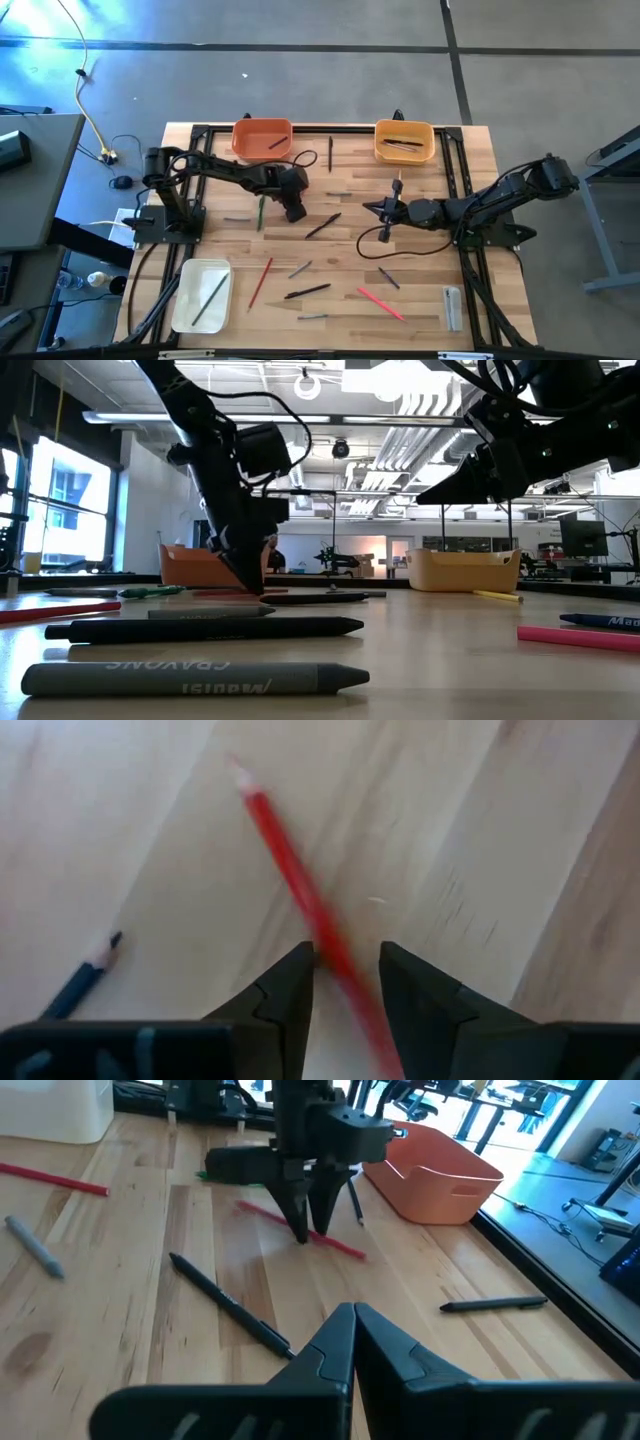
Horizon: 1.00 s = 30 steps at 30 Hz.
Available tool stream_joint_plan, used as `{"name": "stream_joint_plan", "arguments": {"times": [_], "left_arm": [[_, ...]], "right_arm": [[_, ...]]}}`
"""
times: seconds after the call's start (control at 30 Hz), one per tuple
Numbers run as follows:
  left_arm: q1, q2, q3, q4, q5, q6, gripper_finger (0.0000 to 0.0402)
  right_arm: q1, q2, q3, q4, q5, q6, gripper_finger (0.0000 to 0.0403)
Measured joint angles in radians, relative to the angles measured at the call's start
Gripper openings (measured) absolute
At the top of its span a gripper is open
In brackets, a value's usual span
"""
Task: Sort crayons/erasers/pens/pencils in bins
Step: Put the red colored pencil into the white bin
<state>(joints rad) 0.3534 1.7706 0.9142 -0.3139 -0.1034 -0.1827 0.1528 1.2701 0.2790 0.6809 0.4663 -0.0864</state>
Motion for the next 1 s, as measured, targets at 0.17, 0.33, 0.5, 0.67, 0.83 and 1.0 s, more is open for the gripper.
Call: {"name": "stream_joint_plan", "arguments": {"times": [0.17,0.33,0.5,0.67,0.83,1.0], "left_arm": [[0.0,-0.001,0.001,-0.024,-0.009,0.036,0.0087],[-0.001,-0.003,0.002,-0.053,-0.009,0.118,0.0057],[-0.005,-0.003,0.002,-0.069,-0.008,0.238,0.0029],[-0.034,-0.003,0.002,-0.08,-0.018,0.318,0.0019],[-0.049,-0.003,0.007,-0.094,-0.048,0.318,0.0015],[-0.048,0.0,0.059,-0.207,-0.035,0.313,0.0003]], "right_arm": [[0.0,0.0,0.0,-0.004,0.0,0.0,0.0],[0.0,0.0,0.0,-0.004,-0.001,0.0,0.0],[0.0,0.0,0.0,-0.004,-0.004,0.0,0.0],[0.0,0.0,0.0,-0.004,-0.003,0.0,0.0],[0.0,0.0,0.0,-0.006,-0.003,0.0,0.0],[0.0,0.0,0.0,-0.012,-0.003,0.0,0.0]]}}
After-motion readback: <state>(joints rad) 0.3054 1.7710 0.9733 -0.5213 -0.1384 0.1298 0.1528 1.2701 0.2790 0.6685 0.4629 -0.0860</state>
